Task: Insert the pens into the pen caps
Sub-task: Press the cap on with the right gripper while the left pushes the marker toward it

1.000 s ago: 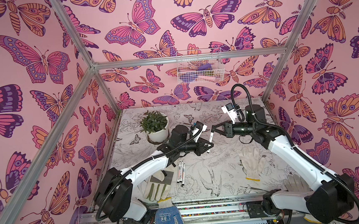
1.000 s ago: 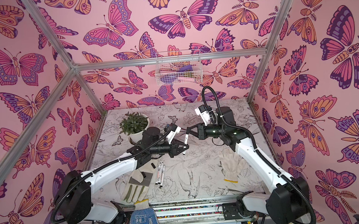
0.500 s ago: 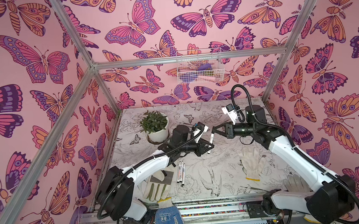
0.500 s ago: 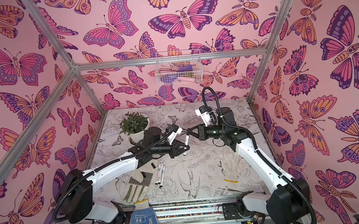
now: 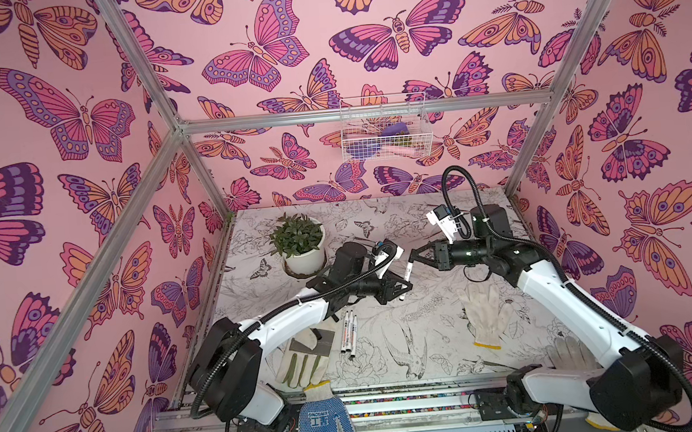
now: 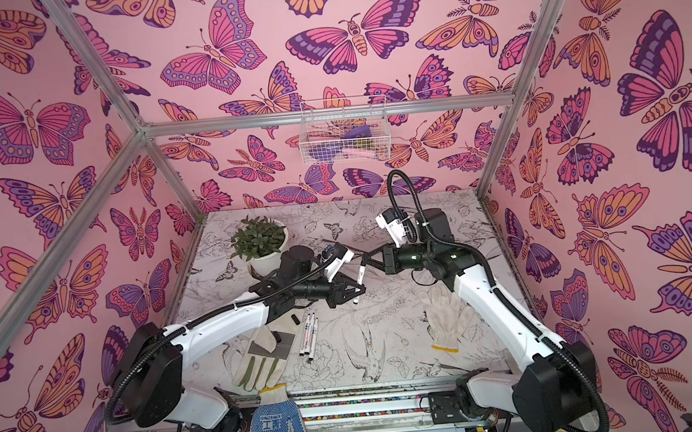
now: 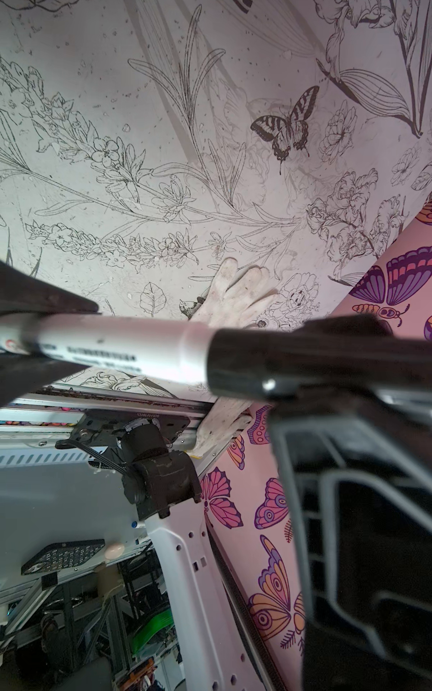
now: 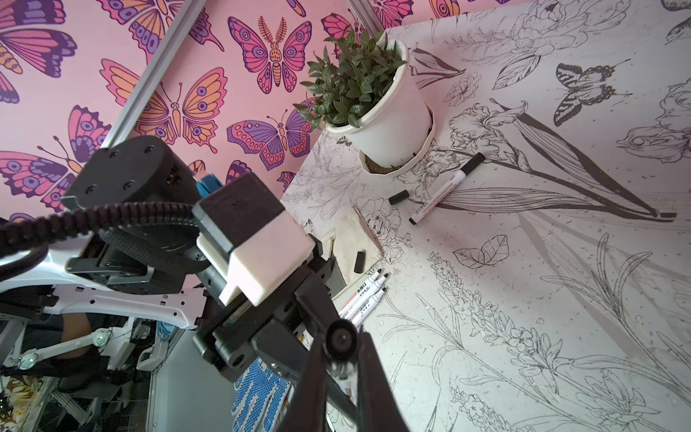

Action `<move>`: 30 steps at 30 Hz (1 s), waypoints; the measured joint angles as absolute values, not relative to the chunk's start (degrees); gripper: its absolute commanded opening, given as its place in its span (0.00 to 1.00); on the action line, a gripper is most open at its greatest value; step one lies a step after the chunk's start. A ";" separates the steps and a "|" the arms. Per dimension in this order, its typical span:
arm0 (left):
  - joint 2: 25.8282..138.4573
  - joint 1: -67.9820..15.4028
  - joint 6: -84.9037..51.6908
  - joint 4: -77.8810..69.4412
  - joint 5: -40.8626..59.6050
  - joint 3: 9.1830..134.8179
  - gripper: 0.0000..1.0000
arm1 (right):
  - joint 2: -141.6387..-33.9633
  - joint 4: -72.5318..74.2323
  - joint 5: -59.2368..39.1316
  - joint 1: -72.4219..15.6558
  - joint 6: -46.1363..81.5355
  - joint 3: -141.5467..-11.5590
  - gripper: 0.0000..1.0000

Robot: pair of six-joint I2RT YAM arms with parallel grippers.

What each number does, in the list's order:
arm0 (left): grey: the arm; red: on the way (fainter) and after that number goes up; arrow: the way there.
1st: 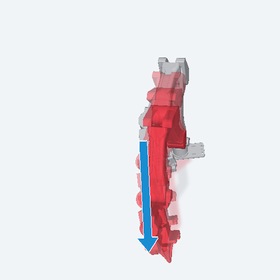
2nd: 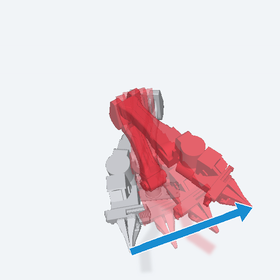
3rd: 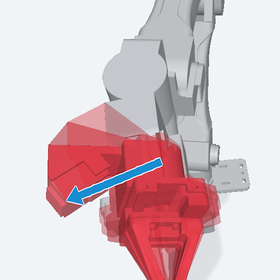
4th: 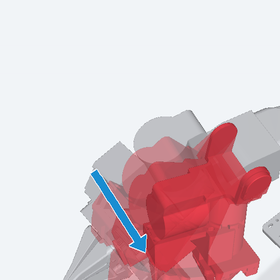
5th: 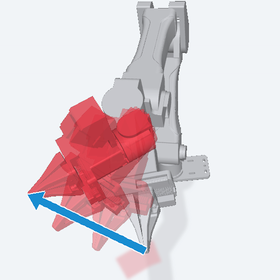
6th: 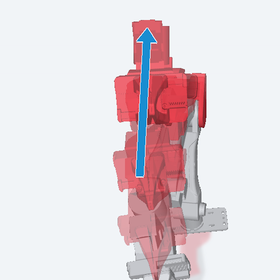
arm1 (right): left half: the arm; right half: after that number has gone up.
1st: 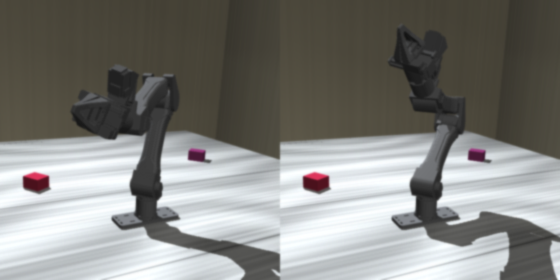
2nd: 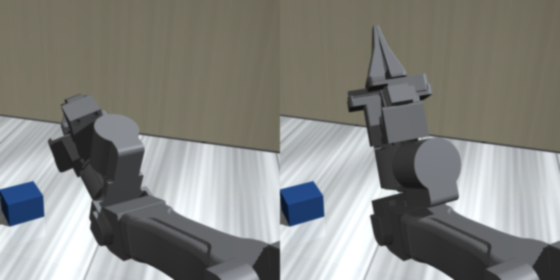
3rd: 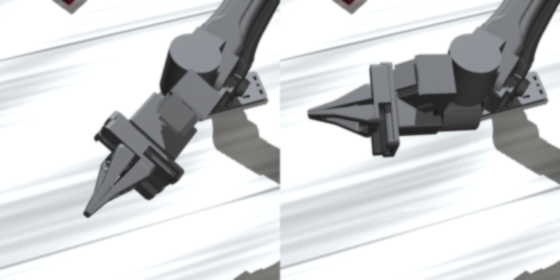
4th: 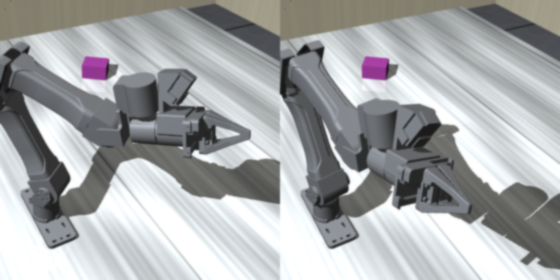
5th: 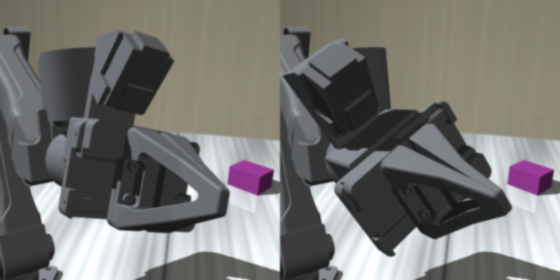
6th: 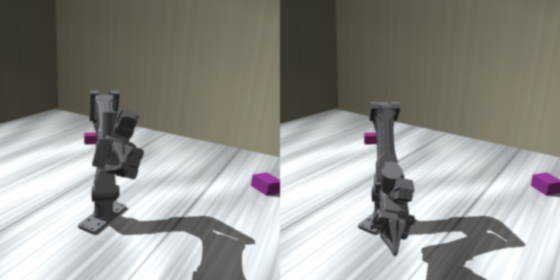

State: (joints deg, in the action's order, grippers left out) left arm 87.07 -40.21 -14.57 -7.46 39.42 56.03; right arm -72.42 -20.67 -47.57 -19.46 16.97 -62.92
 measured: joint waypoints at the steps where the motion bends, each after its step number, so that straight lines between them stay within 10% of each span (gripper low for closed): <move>1: 87.26 -40.21 -14.35 -7.40 39.53 56.12 0.00 | -72.44 -20.95 -47.53 -19.53 16.45 -62.96 0.00; 30: 84.84 -49.47 -1.61 -24.64 15.03 47.94 0.00 | -67.83 -25.80 -40.32 -22.20 10.50 -64.51 0.07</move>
